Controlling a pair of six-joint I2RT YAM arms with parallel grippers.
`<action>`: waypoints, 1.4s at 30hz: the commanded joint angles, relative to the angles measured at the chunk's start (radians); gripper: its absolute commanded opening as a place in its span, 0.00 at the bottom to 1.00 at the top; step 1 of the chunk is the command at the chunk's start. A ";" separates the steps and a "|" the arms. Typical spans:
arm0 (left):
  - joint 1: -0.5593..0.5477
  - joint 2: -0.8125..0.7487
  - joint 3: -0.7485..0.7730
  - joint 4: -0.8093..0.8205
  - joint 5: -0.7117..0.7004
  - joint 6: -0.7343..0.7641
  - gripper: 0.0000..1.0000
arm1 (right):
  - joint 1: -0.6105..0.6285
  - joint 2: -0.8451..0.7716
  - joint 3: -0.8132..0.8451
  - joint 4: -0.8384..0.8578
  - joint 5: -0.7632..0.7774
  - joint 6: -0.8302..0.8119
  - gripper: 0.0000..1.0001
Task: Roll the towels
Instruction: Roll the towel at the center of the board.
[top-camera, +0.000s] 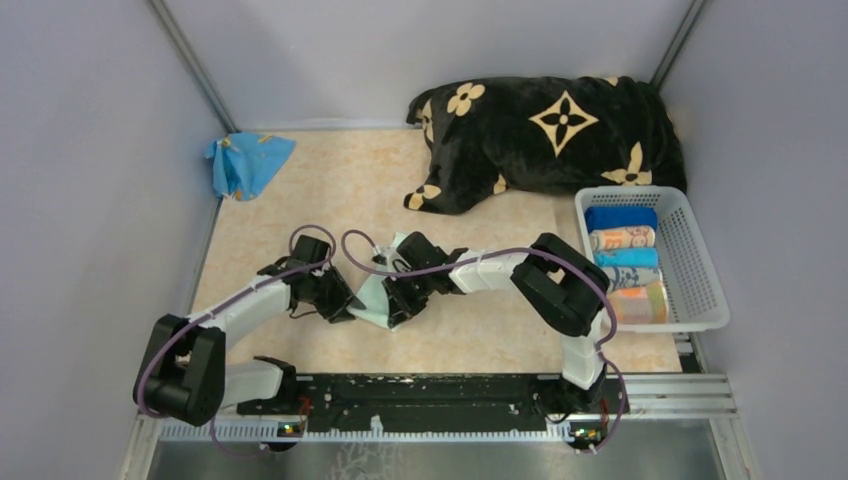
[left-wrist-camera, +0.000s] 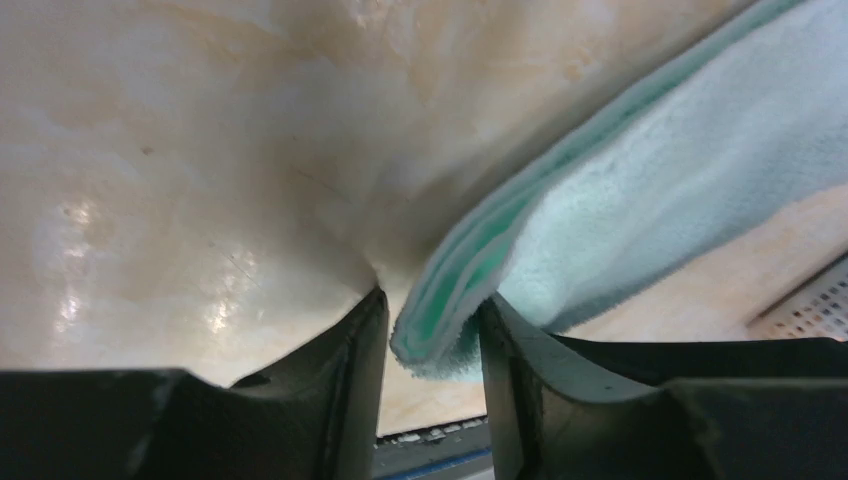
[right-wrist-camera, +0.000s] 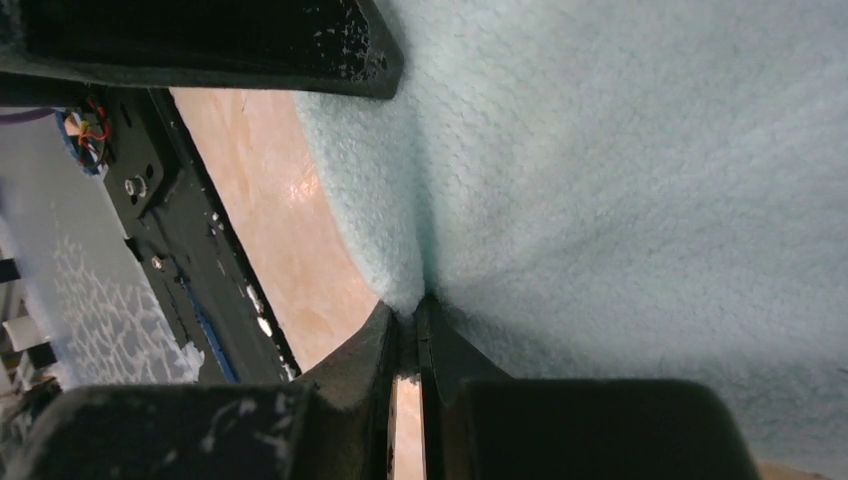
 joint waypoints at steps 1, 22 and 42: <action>-0.006 0.039 0.016 0.003 -0.069 -0.016 0.37 | -0.014 -0.021 -0.046 0.098 -0.041 0.072 0.03; 0.007 -0.112 0.109 -0.202 -0.235 0.075 0.72 | -0.173 0.063 -0.087 0.296 -0.333 0.345 0.01; -0.002 -0.127 0.011 0.035 0.114 0.117 0.76 | -0.213 0.145 -0.055 0.236 -0.331 0.360 0.03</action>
